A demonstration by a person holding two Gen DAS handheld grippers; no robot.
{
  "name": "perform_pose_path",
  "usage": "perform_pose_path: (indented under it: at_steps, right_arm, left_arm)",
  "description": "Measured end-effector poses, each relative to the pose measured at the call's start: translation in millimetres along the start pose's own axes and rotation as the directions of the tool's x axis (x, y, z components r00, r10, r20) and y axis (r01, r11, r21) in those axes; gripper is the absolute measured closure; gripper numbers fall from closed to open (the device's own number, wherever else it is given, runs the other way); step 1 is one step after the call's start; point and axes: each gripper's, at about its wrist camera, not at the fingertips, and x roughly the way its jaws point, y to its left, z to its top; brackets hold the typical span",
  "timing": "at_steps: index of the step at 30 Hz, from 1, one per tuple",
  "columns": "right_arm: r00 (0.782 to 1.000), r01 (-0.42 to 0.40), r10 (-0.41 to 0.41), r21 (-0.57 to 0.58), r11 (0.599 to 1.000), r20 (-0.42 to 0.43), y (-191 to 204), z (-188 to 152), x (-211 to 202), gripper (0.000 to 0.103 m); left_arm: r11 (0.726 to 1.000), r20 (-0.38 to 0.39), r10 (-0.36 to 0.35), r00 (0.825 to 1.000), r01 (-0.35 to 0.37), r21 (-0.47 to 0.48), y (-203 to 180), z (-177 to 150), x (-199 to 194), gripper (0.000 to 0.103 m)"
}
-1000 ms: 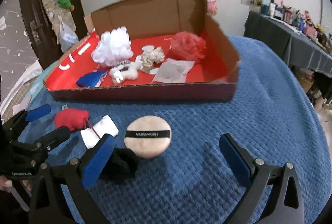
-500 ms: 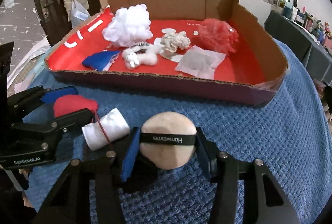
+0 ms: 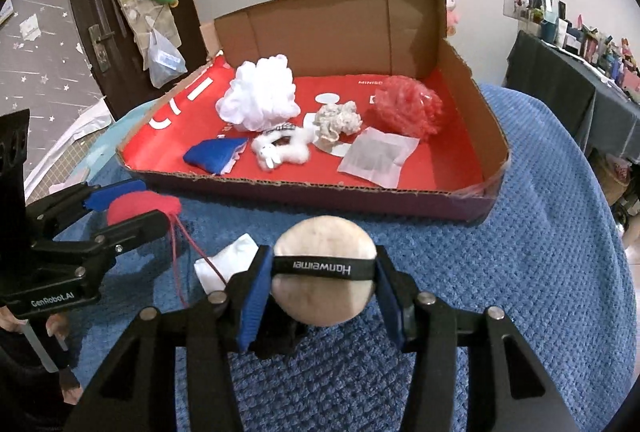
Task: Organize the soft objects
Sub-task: 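Carry the red plush and beige powder puff into the box with both tools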
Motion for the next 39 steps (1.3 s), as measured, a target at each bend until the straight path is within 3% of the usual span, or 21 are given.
perform_pose_path:
  at_steps: [15, 19, 24, 27, 33, 39]
  right_arm:
    - [0.999, -0.017, 0.017, -0.001, 1.000, 0.039, 3, 12, -10, 0.051]
    - [0.997, -0.028, 0.029, -0.014, 1.000, 0.072, 4, 31, -16, 0.050]
    - [0.992, -0.061, 0.064, -0.039, 0.997, 0.106, 4, 82, -15, 0.049]
    - [0.993, -0.063, 0.067, -0.046, 0.997, 0.102, 2, 117, -6, 0.049]
    - [0.998, -0.043, 0.045, -0.043, 0.998, 0.043, -11, 178, 27, 0.049]
    - [0.996, -0.004, -0.001, -0.061, 0.998, -0.089, -16, 210, 86, 0.049]
  left_arm:
    - [1.000, 0.060, 0.014, 0.998, -0.013, -0.029, 11, 17, -16, 0.041]
    - [1.000, 0.108, 0.005, 0.994, -0.003, -0.023, 15, 44, -25, 0.041]
    - [1.000, 0.141, -0.001, 0.990, 0.000, 0.007, 18, 101, -17, 0.041]
    - [1.000, 0.123, 0.004, 0.992, -0.006, 0.011, 27, 134, -2, 0.041]
    - [0.996, 0.026, 0.090, 0.996, -0.089, -0.030, 68, 194, 57, 0.041]
    - [0.988, -0.100, 0.142, 0.985, -0.148, -0.051, 92, 210, 117, 0.041]
